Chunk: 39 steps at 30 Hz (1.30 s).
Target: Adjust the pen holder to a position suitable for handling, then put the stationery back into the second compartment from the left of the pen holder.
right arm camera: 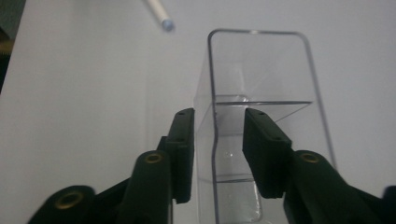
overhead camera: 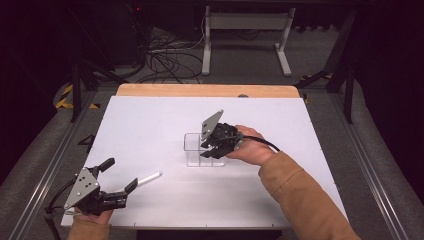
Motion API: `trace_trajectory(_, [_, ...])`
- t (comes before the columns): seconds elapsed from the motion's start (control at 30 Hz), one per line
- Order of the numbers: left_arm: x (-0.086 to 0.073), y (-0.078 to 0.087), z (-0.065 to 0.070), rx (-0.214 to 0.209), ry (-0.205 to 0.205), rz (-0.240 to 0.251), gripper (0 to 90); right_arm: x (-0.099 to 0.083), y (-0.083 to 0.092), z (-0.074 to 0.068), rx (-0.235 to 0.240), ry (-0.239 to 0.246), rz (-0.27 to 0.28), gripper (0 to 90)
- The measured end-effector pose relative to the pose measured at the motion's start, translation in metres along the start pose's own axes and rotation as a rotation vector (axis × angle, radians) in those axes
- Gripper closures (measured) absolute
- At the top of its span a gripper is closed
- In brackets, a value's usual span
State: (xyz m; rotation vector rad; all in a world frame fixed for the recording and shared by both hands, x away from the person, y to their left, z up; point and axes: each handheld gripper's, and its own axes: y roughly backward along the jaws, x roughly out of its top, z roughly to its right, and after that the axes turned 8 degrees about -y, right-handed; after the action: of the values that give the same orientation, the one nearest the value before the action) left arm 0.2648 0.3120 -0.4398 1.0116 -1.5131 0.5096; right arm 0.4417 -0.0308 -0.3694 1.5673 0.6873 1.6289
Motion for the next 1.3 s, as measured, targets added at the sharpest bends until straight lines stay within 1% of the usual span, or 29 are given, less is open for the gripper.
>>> trace_trajectory(0.07, [0.0, 0.0, 0.0, -0.001, 0.001, 0.001, 5.8, -0.001, 0.011, -0.001, -0.012, -0.015, 0.053, 55.8])
trace_trajectory(0.1, [0.0, 0.0, -0.001, -0.002, -0.013, -0.001, 5.8, -0.001, 0.016, -0.001, -0.022, -0.023, 0.076, 53.0])
trace_trajectory(0.17, [0.0, -0.001, 0.0, 0.0, -0.009, 0.0, 5.8, -0.001, 0.021, -0.002, -0.038, -0.028, 0.098, 50.1])
trace_trajectory(0.37, [0.001, -0.001, 0.0, -0.002, -0.01, -0.003, 5.8, -0.002, 0.032, -0.003, -0.061, -0.051, 0.145, 43.3])
trace_trajectory(0.4, [0.0, -0.001, 0.001, -0.005, 0.002, 0.001, 5.8, -0.003, 0.033, -0.004, -0.071, -0.054, 0.152, 41.3])
trace_trajectory(0.43, [0.0, -0.001, 0.0, -0.004, -0.008, -0.003, 5.8, -0.003, 0.034, -0.004, -0.078, -0.054, 0.161, 39.5])
trace_trajectory(0.6, [0.0, -0.001, -0.001, -0.006, -0.002, -0.004, 5.7, -0.005, 0.04, -0.005, -0.101, -0.073, 0.196, 31.1])
trace_trajectory(0.73, [0.0, -0.002, -0.001, -0.011, -0.003, -0.007, 5.5, -0.01, 0.051, -0.008, -0.121, -0.095, 0.26, 26.0])
trace_trajectory(0.77, [0.0, -0.002, 0.0, -0.013, 0.007, -0.007, 5.5, -0.011, 0.054, -0.009, -0.128, -0.099, 0.275, 24.6])
trace_trajectory(0.8, [0.0, -0.003, -0.001, -0.011, -0.003, -0.009, 5.4, -0.013, 0.057, -0.01, -0.133, -0.106, 0.288, 22.9])
trace_trajectory(0.83, [0.0, -0.003, 0.0, -0.015, 0.008, -0.005, 5.4, -0.015, 0.06, -0.01, -0.138, -0.111, 0.301, 21.6])
trace_trajectory(0.87, [0.0, -0.003, -0.001, -0.013, -0.006, -0.007, 5.4, -0.016, 0.063, -0.01, -0.139, -0.114, 0.311, 20.6])
trace_trajectory(0.9, [0.001, -0.003, -0.001, -0.012, -0.002, -0.006, 5.3, -0.016, 0.064, -0.01, -0.139, -0.115, 0.316, 19.1])
trace_trajectory(0.93, [0.001, -0.004, -0.001, -0.015, -0.007, -0.009, 5.3, -0.016, 0.066, -0.011, -0.145, -0.116, 0.319, 18.0])
trace_trajectory(0.97, [0.001, -0.004, -0.001, -0.016, -0.009, -0.01, 5.3, -0.016, 0.067, -0.011, -0.151, -0.112, 0.325, 18.0])
trace_trajectory(1.0, [0.001, -0.004, 0.0, -0.018, -0.002, -0.009, 5.2, -0.016, 0.068, -0.012, -0.152, -0.112, 0.33, 17.6])
trace_trajectory(1.13, [0.002, -0.004, -0.002, -0.023, -0.006, -0.012, 5.1, -0.016, 0.071, -0.016, -0.162, -0.103, 0.34, 15.8])
trace_trajectory(1.23, [0.002, -0.005, -0.003, -0.027, 0.012, -0.004, 5.0, -0.018, 0.075, -0.02, -0.174, -0.102, 0.347, 13.4])
trace_trajectory(1.3, [0.003, -0.003, -0.004, -0.035, 0.024, 0.001, 4.9, -0.024, 0.079, -0.024, -0.189, -0.106, 0.365, 11.8])
